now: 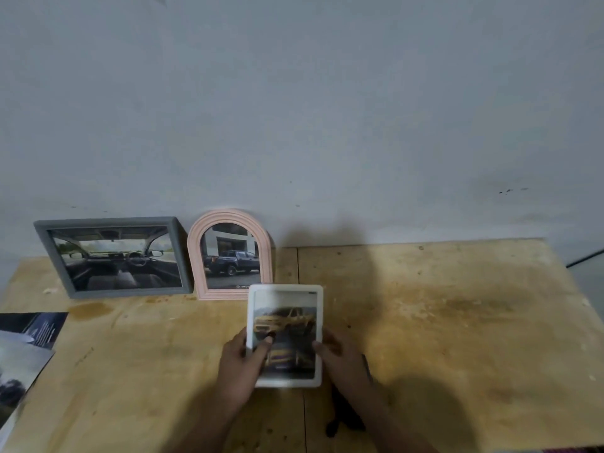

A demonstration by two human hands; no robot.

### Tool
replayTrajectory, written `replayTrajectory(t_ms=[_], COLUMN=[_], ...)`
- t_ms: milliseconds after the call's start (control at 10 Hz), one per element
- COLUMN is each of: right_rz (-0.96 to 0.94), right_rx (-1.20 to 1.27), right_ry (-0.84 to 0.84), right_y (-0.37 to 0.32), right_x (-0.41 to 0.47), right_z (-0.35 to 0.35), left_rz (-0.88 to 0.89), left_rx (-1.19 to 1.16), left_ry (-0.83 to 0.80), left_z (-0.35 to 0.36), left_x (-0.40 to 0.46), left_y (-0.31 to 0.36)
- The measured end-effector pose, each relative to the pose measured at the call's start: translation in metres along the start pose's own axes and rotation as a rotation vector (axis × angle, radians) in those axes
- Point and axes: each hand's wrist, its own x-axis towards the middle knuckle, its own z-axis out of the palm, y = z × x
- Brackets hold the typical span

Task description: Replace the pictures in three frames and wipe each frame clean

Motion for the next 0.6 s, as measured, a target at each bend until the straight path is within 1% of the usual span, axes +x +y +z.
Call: replayTrajectory(t_ms=[100,200,300,400,500,600], right_rz=[-0.104,-0.181,-0.24,-0.272,-0.259,-0.265], right_rx=[0.003,-0.025,-0.044,-0.073,-0.05,-0.096], right_ry=[0.122,0.17,0.219,0.219,0.159,0.229], right_y=[-0.023,-0.049,-0.068,-0.083,-0.088,-0.073], right_x=[0.021,0.048,0.079,0.102,0.115,0.114], right_z=[-0.042,-0.069,-0.082,-0.086,-0.085,-0.077], left_rz=[0.072,0.131,0.201,0.159,0.094,0.067], left_rx=[0.032,0.002,-0.041,-0.053,-0.029,-0.06], left_ry=[-0.058,-0.109,-0.105,-0.097,-0.129,-0.127], left_z=[0.03,0.054,0.07,0.079,0.082,0.081], left_x=[0.041,0.057,0.076,0.103,0.112,0.098], left_y=[0.003,0.054,0.096,0.11,0.118,0.127])
